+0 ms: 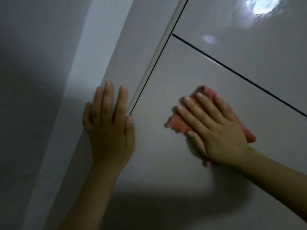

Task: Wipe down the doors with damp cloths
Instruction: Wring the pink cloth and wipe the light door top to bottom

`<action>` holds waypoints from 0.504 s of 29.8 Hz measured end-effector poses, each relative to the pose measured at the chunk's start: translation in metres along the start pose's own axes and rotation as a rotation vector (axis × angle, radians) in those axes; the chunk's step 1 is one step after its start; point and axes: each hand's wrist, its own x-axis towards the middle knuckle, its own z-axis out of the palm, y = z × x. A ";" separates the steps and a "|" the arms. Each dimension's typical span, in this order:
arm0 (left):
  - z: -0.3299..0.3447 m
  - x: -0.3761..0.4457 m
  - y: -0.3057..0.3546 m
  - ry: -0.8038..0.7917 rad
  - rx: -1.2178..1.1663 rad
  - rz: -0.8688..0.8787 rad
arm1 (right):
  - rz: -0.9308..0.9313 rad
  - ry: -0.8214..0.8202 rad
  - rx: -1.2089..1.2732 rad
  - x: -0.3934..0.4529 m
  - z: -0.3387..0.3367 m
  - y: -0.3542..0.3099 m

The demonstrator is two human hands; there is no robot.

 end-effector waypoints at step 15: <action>-0.001 -0.060 0.004 -0.141 -0.166 -0.155 | 0.265 0.090 -0.010 0.039 0.020 -0.065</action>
